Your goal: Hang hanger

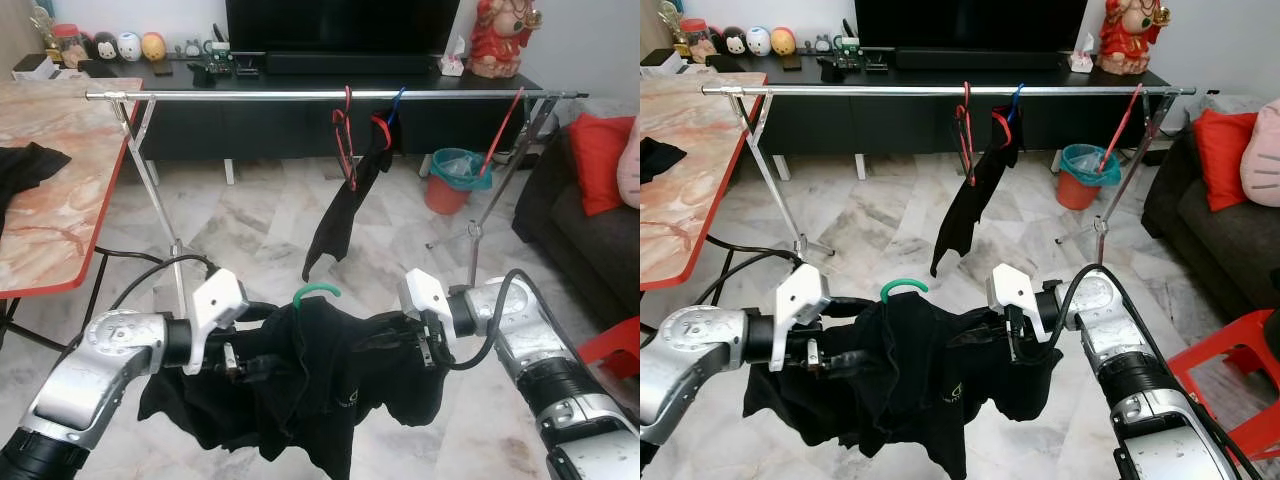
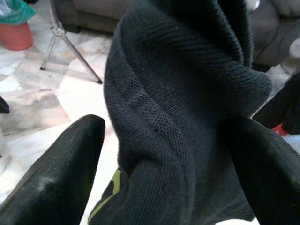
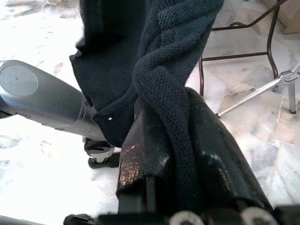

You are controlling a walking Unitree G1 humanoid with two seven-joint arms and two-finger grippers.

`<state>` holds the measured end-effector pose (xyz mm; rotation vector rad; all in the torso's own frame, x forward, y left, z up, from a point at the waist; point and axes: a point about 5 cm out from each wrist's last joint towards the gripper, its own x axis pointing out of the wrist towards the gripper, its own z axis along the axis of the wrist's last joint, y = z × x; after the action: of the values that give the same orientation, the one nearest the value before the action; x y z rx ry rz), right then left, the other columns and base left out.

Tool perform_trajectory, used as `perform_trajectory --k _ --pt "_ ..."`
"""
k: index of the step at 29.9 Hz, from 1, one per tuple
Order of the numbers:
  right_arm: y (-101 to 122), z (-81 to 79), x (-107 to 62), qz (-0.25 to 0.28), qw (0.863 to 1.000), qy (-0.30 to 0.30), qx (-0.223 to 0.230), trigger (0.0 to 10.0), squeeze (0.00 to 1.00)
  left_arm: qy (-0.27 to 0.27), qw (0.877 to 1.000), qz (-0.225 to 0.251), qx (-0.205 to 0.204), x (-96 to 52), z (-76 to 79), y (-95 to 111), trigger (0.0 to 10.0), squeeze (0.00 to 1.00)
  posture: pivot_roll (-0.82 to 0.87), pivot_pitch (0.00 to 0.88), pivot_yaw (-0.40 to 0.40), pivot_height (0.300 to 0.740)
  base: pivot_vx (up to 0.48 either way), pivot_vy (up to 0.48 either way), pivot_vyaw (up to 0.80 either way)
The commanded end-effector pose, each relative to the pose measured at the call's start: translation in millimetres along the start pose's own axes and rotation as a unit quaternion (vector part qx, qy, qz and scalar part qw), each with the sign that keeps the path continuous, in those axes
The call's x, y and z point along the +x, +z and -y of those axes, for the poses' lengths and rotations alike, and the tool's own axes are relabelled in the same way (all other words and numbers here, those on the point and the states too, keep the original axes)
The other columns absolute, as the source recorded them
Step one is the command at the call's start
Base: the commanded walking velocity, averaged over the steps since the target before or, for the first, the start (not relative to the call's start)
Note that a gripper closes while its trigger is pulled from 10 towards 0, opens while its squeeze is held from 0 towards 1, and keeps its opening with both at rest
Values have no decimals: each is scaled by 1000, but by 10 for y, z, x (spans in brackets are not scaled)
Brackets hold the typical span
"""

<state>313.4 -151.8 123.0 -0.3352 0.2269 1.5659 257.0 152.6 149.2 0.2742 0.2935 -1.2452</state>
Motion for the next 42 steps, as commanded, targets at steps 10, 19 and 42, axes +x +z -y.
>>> perform_trajectory --k 10,19,42 --pt "102 2 38 19 1000 7 -18 10000 0 6 1000 -6 8 82 12 -5 8745 0 57 0 -112 728 0 0 0" --pt "87 -14 45 20 1000 6 -13 10000 0 -11 1000 4 6 40 33 48 0 0 59 0 -108 728 0 0 0" --pt "48 -40 9 18 1000 11 -2 10000 0 -48 999 2 -1 -2 117 63 0 0 61 0 -108 728 0 0 0"
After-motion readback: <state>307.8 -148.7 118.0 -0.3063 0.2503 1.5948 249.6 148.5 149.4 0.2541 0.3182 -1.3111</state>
